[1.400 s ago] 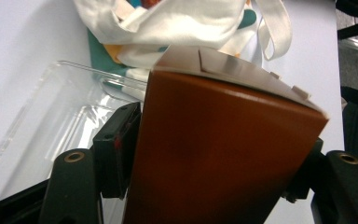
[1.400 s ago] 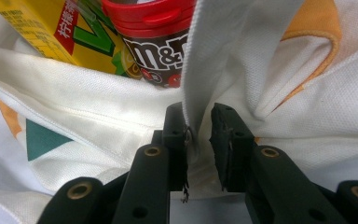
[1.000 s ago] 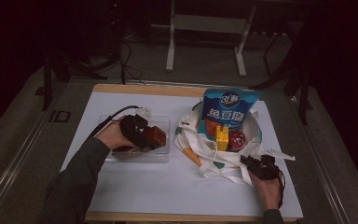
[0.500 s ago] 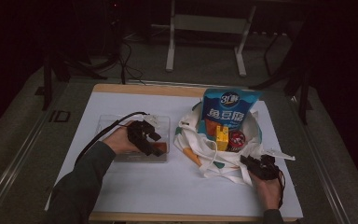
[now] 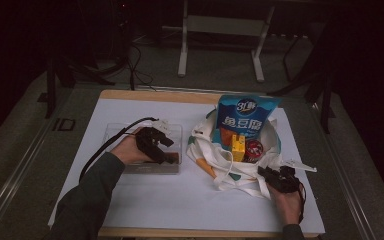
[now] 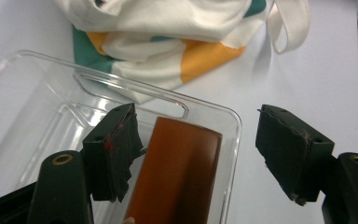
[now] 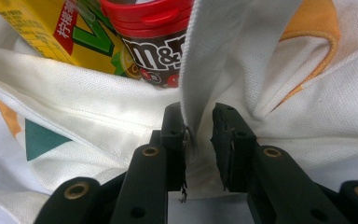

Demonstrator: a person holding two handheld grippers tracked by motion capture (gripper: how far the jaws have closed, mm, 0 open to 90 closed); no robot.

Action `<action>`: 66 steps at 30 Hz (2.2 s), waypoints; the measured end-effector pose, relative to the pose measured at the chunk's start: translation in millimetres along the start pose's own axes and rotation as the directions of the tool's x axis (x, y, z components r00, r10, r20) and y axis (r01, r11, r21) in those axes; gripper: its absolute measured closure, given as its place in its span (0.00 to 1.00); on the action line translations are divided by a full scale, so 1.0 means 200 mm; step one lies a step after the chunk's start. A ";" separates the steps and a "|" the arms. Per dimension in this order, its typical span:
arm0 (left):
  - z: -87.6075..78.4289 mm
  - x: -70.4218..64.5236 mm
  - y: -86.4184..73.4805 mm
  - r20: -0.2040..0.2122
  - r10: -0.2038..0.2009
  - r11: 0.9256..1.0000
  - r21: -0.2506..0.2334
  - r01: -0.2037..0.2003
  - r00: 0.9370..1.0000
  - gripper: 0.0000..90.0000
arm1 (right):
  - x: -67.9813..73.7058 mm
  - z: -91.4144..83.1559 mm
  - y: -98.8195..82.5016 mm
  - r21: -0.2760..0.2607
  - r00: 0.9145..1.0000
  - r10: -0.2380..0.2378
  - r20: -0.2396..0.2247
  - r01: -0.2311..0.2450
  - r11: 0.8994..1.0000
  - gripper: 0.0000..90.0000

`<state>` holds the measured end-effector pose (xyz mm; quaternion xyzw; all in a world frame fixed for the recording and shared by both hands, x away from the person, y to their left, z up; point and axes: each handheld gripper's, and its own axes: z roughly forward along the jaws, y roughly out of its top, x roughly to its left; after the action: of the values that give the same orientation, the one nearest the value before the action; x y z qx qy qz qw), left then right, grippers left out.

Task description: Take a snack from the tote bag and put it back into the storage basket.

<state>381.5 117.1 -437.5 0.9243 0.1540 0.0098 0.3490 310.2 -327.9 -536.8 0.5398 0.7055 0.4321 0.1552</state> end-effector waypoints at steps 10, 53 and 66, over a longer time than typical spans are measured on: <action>-0.03 -0.01 0.02 -0.061 -0.013 0.997 -0.076 0.008 0.998 0.33 | 0.00 0.00 0.00 0.001 1.000 0.001 0.000 -0.001 1.000 0.82; -0.09 -0.07 0.18 -0.170 -0.060 0.959 -0.282 0.009 0.984 0.36 | 0.00 0.00 0.00 0.000 1.000 -0.002 0.000 0.002 1.000 0.82; -0.05 -0.09 0.22 -0.185 -0.052 0.957 -0.290 -0.004 0.981 0.36 | -0.01 0.00 0.00 -0.004 1.000 0.003 -0.007 -0.003 1.000 0.81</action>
<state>375.2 86.9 -400.3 0.8564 0.1949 0.1162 0.4638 310.8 -329.5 -537.6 0.5392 0.7043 0.4356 0.1531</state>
